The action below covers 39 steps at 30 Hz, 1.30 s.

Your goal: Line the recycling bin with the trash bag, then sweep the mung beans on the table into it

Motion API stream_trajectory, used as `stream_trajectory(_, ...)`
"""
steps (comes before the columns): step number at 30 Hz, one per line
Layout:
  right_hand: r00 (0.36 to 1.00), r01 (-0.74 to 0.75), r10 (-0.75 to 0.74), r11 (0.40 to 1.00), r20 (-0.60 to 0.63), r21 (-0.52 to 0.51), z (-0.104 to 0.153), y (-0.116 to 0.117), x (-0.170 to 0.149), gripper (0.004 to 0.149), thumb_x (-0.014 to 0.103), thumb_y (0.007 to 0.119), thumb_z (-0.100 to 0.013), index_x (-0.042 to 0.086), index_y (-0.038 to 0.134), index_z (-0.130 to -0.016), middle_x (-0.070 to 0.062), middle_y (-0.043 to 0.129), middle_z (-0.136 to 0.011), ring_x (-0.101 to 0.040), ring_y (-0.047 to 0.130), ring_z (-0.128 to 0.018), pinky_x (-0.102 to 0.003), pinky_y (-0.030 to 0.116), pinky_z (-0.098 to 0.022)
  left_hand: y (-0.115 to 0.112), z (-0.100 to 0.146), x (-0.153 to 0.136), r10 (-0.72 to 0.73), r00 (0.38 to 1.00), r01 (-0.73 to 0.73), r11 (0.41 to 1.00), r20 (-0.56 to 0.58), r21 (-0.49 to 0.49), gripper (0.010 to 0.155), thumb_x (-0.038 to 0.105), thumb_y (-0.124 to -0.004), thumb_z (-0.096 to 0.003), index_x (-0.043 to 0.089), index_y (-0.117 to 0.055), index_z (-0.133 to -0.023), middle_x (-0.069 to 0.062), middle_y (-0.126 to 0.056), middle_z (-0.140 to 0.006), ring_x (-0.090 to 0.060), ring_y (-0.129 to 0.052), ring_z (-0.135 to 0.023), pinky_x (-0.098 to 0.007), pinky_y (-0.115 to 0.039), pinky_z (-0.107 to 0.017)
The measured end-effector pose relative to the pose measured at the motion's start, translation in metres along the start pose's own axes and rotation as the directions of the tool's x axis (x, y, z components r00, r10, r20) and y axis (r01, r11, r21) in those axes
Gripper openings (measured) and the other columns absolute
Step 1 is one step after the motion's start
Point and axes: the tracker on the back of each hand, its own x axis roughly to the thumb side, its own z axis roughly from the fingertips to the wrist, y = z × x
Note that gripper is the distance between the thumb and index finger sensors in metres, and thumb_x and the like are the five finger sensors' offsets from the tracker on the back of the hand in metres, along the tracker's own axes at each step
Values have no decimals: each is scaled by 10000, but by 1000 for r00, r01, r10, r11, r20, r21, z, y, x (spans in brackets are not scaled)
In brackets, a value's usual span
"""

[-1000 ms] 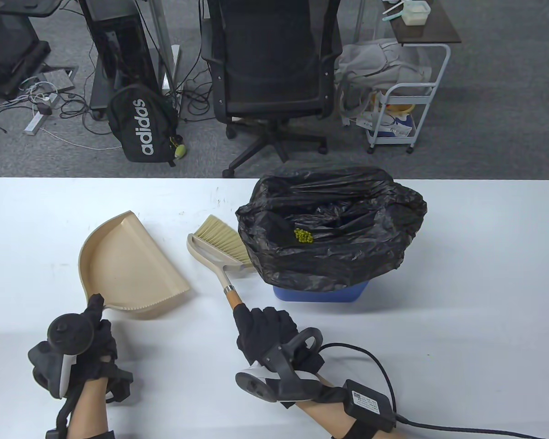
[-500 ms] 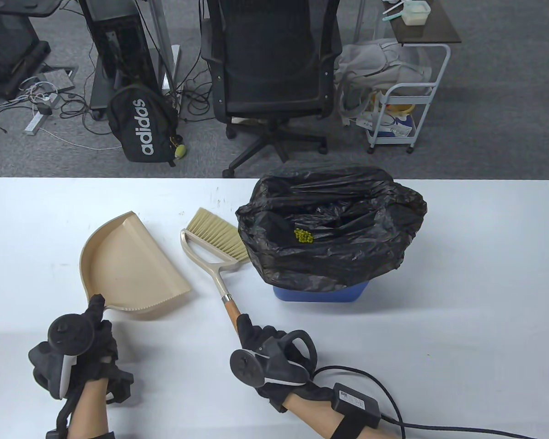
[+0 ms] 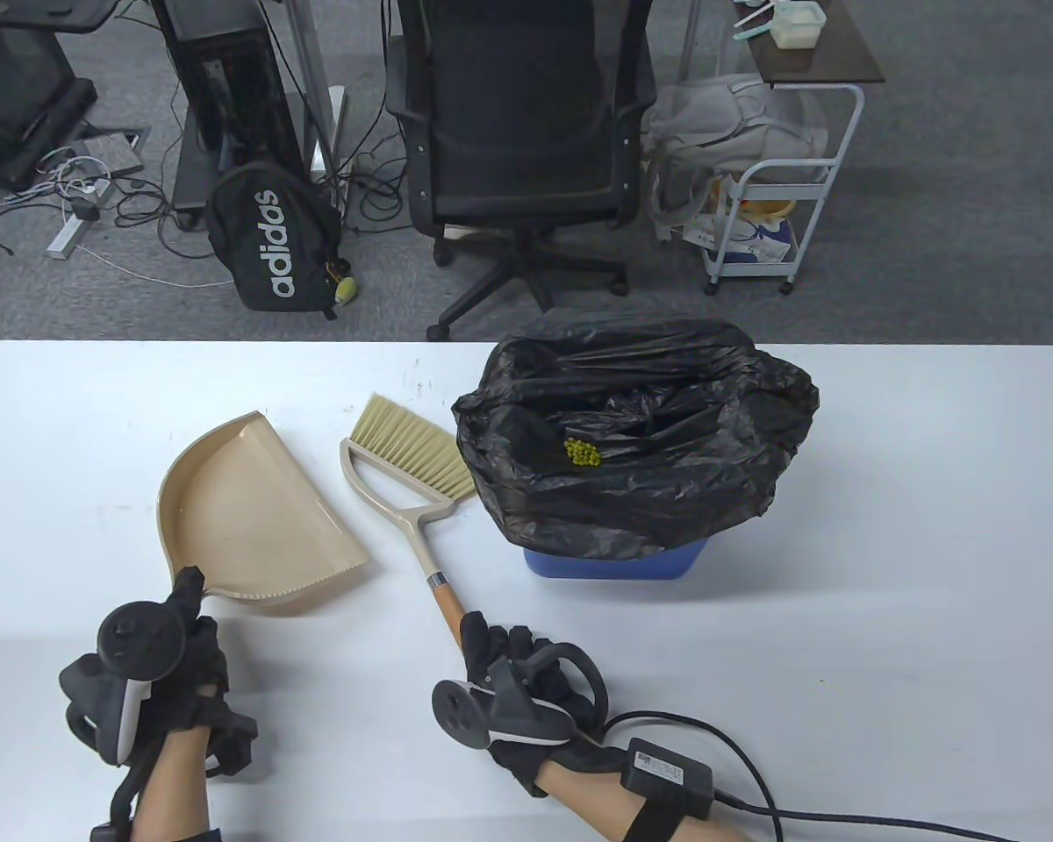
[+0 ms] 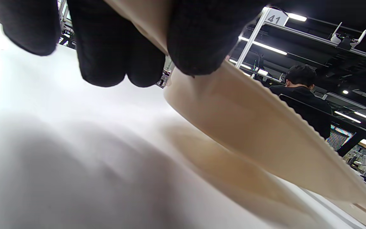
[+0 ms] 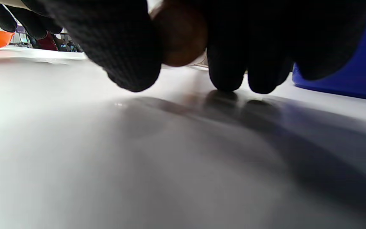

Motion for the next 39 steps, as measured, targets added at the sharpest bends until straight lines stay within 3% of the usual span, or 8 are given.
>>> stream_trajectory(14, 999, -22, 21, 999, 24, 42, 0, 3, 0, 814, 336, 801, -502, -145, 483, -1077, -369, 751, -944, -600, 816, -836, -677, 738, -535, -4, 2, 4, -27, 1000, 27, 1000, 9, -2, 580, 179, -885, -491, 236, -765, -1055, -265, -898, -981, -566, -907, -843, -787, -693, -584)
stream_trajectory(18, 999, 32, -34, 997, 29, 63, 0, 0, -4, 843, 394, 789, -504, -111, 467, -1098, -385, 725, -964, -627, 786, -846, -688, 721, -541, -4, 2, 4, -29, 1000, 29, 1000, 9, -2, 581, 179, -885, -492, 234, -763, -1057, -265, -897, -982, -565, -907, -845, -787, -692, -584)
stream_trajectory(29, 983, 178, -174, 982, 52, -71, 17, -47, -26, 862, 483, 753, -506, -74, 500, -1114, -405, 687, -993, -660, 739, -859, -706, 692, -549, -4, 3, 6, -44, 999, 44, 999, 12, 5, 582, 179, -885, -493, 237, -761, -1058, -266, -896, -983, -566, -908, -844, -787, -692, -584)
stream_trajectory(39, 985, 171, -163, 971, 58, -166, 65, -73, -63, 847, 484, 748, -507, -68, 527, -1110, -404, 694, -993, -660, 737, -861, -708, 690, -550, -5, 4, 9, -60, 998, 59, 998, 19, 13, 581, 179, -884, -494, 233, -761, -1059, -267, -899, -981, -566, -908, -843, -786, -693, -583)
